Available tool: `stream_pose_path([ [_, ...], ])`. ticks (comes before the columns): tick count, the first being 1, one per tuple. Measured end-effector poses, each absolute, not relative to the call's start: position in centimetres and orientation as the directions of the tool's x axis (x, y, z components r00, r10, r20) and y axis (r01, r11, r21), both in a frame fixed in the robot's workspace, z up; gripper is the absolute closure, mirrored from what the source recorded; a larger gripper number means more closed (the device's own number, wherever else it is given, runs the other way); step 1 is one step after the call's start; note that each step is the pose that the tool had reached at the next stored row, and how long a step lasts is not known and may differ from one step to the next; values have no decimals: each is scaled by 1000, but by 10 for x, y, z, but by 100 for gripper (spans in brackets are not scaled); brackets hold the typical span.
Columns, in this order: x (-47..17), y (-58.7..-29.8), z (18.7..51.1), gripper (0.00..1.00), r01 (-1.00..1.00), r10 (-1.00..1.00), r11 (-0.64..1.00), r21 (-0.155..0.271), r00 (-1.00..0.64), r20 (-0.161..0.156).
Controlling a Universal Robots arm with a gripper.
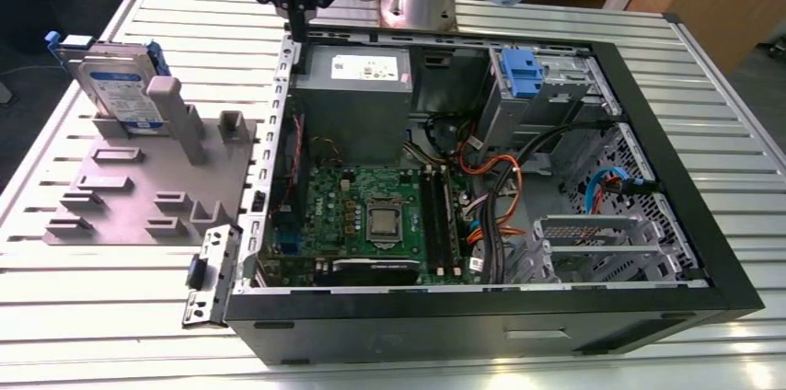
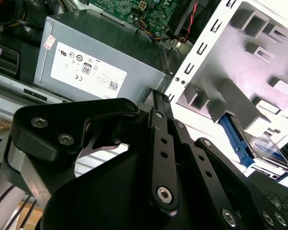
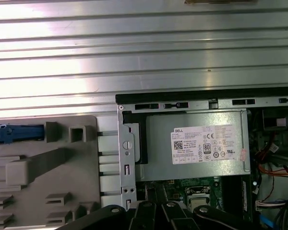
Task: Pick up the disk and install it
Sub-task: 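Reach for the disk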
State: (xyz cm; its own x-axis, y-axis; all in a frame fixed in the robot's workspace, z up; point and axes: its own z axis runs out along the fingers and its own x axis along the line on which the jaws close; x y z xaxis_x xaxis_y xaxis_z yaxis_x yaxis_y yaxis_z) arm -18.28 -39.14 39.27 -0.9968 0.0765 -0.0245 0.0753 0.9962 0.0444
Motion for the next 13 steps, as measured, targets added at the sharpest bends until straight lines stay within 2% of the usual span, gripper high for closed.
stream_pose_path([
  [13,-189,-391,393,89,75,76,996,44,-997,-24],
])
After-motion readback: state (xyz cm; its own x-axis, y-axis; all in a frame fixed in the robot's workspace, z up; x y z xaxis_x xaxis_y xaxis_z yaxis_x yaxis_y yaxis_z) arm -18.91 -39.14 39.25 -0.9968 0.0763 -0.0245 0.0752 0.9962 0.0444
